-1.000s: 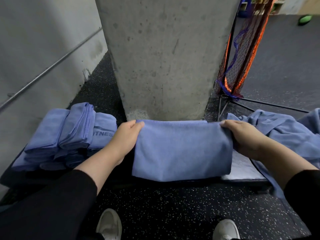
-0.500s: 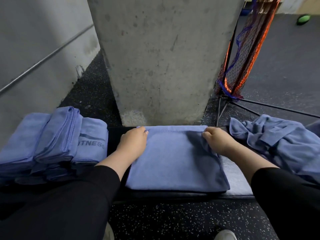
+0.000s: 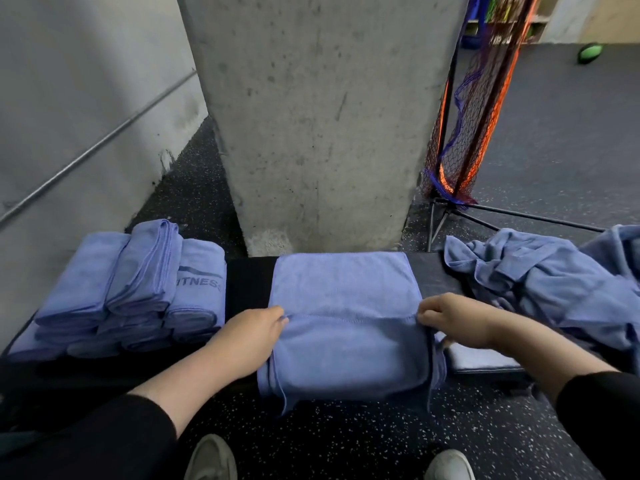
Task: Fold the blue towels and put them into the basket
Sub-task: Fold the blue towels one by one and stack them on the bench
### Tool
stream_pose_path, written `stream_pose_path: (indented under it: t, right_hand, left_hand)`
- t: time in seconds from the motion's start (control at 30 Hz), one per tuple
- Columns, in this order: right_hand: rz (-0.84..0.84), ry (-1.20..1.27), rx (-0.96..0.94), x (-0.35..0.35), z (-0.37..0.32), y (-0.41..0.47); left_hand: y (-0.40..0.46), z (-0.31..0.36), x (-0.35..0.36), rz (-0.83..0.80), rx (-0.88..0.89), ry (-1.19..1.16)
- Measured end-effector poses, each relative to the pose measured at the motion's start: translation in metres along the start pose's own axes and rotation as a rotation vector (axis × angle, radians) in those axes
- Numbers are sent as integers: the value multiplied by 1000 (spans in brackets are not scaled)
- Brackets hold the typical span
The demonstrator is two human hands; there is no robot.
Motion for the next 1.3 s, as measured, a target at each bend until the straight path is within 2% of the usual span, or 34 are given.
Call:
stream_pose_path:
  t: [0.07, 0.2, 0.27, 0.3, 0.33, 0.4, 0.5, 0.7, 0.8, 0.9, 1.03, 1.17, 1.3]
  right_hand:
    - [52, 172, -23, -1, 2, -8]
    - [80, 877, 10, -13, -6, -17]
    - [176, 1004, 44, -23, -17, -14]
    - [259, 987, 67, -29, -22, -10]
    - [344, 932, 85, -34, -25, -3]
    - [444, 772, 46, -39, -32, 16]
    - [560, 450, -43, -35, -40, 48]
    - [492, 11, -40, -15, -36, 82]
    - [486, -40, -15, -16, -35, 82]
    - [402, -102, 5, -15, -31, 73]
    - [342, -120, -92, -11, -25, 56]
    - [394, -147, -90, -10, -16, 55]
    - [486, -134, -21, -15, -12, 67]
  left_hand:
    - [-4, 0, -7, -1, -25, -154]
    - [3, 8, -32, 60, -74, -779]
    - [16, 9, -44, 150, -126, -974]
    - [24, 8, -48, 193, -157, -990]
    - [33, 6, -52, 244, -187, -945]
    - [51, 0, -54, 334, -233, -696]
    - [75, -8, -42, 331, -231, -388]
    - [93, -8, -6, 179, -117, -161]
    - [90, -10, -3, 176, -103, -107]
    - [77, -10, -7, 174, -89, -44]
    - [59, -13, -7, 154, -75, -5]
    - [55, -9, -6, 157, -32, 78]
    - [64, -14, -12, 167, -150, -18]
Point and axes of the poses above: each hand's wrist, its own y-axis towards the middle knuckle, its own x-axis out of the palm, z = x × y, the point moved 3 cm from there along y, towards the middle knuckle, and after that the axes turned 1 degree about -y, right-handed, at the moved point
